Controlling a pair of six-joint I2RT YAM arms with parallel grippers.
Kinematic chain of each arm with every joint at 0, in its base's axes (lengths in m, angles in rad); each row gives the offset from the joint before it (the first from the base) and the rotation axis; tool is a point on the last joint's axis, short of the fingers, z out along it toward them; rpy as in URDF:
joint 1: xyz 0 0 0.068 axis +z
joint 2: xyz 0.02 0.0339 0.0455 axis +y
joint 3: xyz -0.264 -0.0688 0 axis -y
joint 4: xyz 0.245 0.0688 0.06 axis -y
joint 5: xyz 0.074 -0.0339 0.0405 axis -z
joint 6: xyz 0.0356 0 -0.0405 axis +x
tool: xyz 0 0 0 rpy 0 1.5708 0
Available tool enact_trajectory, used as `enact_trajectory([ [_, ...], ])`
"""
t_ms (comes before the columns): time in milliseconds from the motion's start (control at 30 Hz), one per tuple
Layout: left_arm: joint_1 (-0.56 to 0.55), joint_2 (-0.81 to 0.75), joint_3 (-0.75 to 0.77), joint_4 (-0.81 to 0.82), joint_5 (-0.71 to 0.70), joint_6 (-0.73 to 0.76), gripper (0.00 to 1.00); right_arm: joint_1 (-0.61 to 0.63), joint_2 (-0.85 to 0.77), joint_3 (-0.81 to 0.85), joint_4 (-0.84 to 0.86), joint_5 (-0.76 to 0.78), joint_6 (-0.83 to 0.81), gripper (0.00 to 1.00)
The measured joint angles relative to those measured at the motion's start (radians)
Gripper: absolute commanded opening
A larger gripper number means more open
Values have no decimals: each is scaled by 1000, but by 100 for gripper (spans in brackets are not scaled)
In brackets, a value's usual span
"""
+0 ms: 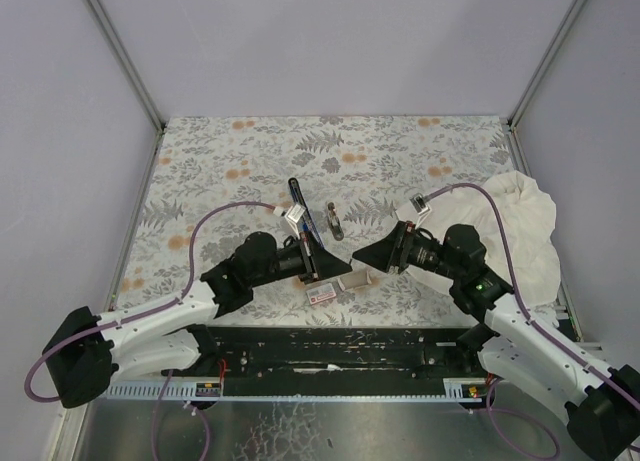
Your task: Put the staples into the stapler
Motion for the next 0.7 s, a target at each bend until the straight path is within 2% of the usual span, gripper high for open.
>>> enact_trajectory([
  [233, 18, -38, -9, 197, 105, -120, 3, 0, 21, -33, 209, -91, 100, 58],
  [700, 24, -43, -20, 316, 146, -214, 3, 0, 31, -51, 444, -158, 232, 34],
])
